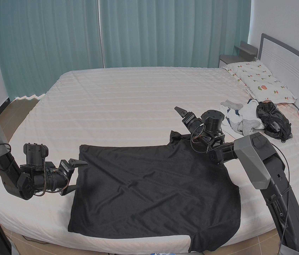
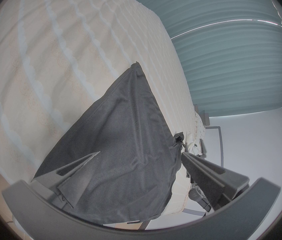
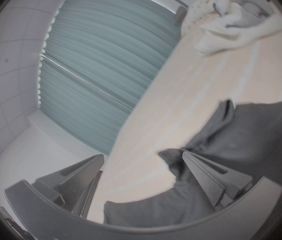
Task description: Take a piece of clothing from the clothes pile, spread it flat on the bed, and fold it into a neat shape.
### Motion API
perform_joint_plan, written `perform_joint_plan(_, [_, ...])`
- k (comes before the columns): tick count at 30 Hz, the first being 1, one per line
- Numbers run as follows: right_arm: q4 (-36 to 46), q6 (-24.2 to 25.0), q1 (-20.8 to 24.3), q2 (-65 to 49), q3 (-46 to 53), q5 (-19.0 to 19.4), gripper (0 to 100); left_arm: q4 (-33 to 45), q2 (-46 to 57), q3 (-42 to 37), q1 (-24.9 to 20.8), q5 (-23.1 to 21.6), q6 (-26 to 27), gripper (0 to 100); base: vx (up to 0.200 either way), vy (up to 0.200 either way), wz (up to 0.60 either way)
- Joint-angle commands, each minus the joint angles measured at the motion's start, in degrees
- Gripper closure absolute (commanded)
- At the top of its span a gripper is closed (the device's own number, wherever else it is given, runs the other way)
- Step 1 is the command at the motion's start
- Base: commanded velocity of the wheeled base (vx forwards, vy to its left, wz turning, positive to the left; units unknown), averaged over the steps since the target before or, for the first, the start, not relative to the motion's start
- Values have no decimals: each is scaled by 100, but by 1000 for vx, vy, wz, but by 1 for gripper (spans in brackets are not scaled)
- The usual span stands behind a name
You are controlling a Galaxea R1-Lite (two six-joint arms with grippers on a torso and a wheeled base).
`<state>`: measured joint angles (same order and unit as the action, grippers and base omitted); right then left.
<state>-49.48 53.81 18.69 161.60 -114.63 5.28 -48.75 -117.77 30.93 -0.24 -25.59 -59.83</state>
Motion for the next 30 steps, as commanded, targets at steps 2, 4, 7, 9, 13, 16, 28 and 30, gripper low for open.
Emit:
perform_joint_plan(2, [53,-178,-120,91,4,-97,0,-3,-9,1,-2,1,-2,0,0,0,0])
perform_joint_plan(4, [132,-178,-173,144,4,-168,0,-3,-9,1,-2,1,-11,0,0,0,0])
perform_joint_plan(7, [501,-178,-287,74,4,-422,0,-3,-9,1,-2,1,-2,0,0,0,0])
perform_joint_plan(9, [562,-187,-366,3,4,-581,0,-3,-9,1,-2,1,-2,0,0,0,0])
perform_joint_plan(13, [483,-257,-550,-726,1127,-712,0,-12,18,-43,-2,1,7,0,0,0,0])
perform_joint_plan(16, [-9,-345,-630,-1500,2568,-607,0,-12,53,-122,-11,-8,77,0,0,0,0])
perform_joint_plan(28, [-1828,-1013,-1192,-4013,7578,316,0,305,923,-623,-169,-25,341,0,-183,0,0])
perform_joint_plan(30, [-1890,-1030,-1236,-4268,8053,421,0,489,940,-799,-169,-16,455,0,-200,0,0])
